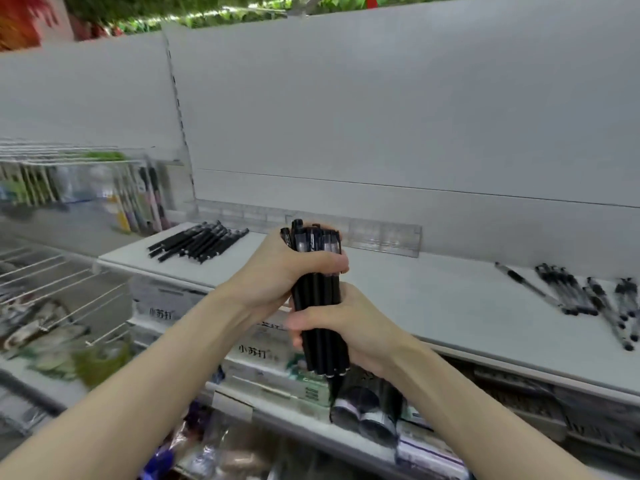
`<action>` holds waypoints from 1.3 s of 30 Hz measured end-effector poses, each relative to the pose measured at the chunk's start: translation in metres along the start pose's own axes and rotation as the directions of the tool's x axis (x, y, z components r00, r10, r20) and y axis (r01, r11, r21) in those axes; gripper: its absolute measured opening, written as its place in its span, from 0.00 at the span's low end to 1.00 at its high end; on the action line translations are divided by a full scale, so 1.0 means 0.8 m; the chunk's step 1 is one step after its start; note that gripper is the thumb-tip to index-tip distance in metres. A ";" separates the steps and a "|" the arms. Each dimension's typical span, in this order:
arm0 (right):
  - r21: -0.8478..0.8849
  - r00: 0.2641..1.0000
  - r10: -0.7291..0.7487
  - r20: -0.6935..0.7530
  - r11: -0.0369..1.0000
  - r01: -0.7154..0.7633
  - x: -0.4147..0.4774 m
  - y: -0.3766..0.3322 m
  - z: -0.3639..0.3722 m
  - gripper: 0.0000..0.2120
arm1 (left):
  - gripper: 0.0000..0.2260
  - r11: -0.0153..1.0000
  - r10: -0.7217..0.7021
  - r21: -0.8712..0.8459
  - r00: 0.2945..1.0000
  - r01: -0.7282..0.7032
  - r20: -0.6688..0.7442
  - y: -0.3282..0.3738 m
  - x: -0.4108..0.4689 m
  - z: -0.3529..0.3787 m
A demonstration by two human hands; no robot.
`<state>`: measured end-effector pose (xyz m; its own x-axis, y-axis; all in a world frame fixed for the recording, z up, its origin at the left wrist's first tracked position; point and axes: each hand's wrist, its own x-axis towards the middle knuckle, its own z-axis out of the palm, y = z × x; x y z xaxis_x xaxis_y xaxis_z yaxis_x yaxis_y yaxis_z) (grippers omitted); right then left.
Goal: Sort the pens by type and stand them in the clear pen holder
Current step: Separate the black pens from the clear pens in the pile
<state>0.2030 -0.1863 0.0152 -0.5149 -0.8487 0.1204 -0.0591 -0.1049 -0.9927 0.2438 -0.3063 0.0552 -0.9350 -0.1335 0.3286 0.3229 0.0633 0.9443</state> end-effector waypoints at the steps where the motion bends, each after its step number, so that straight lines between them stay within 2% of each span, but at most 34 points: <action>1: -0.007 1.000 -0.007 -0.004 1.000 0.007 0.017 0.001 0.013 0.07 | 0.12 1.000 0.003 0.006 1.000 -0.003 -0.028 0.000 0.002 -0.020; 5: -0.066 0.996 -0.060 -0.067 0.996 0.056 0.091 0.007 0.054 0.09 | 0.12 1.000 0.013 0.009 0.991 -0.012 -0.133 -0.005 0.021 -0.100; 14: -0.064 0.973 -0.149 -0.179 0.988 0.140 0.259 0.020 0.077 0.07 | 0.07 0.994 -0.026 0.103 0.981 0.047 -0.192 -0.019 0.114 -0.237; 18: -0.068 0.982 -0.107 -0.157 0.993 0.098 0.327 0.024 0.076 0.07 | 0.10 0.982 -0.019 0.185 0.994 0.039 -0.109 -0.034 0.159 -0.293; 22: -0.035 0.985 -0.039 -0.169 0.999 0.033 0.381 0.030 0.079 0.05 | 0.14 0.947 -0.011 0.319 0.996 0.038 -0.086 -0.047 0.192 -0.346; 25: -0.006 0.979 -0.019 -0.203 1.000 0.019 0.416 0.036 0.079 0.04 | 0.18 0.914 -0.059 0.400 0.998 0.067 -0.032 -0.065 0.210 -0.392; 29: 0.007 0.968 0.006 -0.252 1.000 -0.004 0.452 0.039 0.088 0.07 | 0.18 0.857 0.004 0.514 0.997 -0.042 0.074 -0.092 0.232 -0.438; 33: 0.001 0.946 0.006 -0.323 1.000 -0.006 0.476 0.043 0.105 0.13 | 0.16 0.898 -0.014 0.437 0.989 -0.052 0.147 -0.108 0.250 -0.464; 35: -0.120 0.933 -0.024 -0.359 0.993 -0.021 0.482 0.048 0.111 0.14 | 0.16 0.929 -0.081 0.369 0.966 -0.016 0.244 -0.116 0.255 -0.472; 37: -0.267 0.918 -0.037 -0.396 0.961 -0.076 0.483 0.051 0.113 0.11 | 0.17 0.946 -0.133 0.322 0.939 0.026 0.317 -0.123 0.260 -0.478; 39: -0.342 0.900 -0.040 -0.434 0.932 -0.124 0.481 0.048 0.114 0.08 | 0.19 0.957 -0.169 0.283 0.919 0.066 0.357 -0.129 0.267 -0.482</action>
<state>0.0802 -0.5643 0.0238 -0.8325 -0.5344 0.1462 -0.2836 0.1844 -0.9410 0.0671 -0.7230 0.0343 -0.9659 0.2199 0.1367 0.2059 0.3318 0.9206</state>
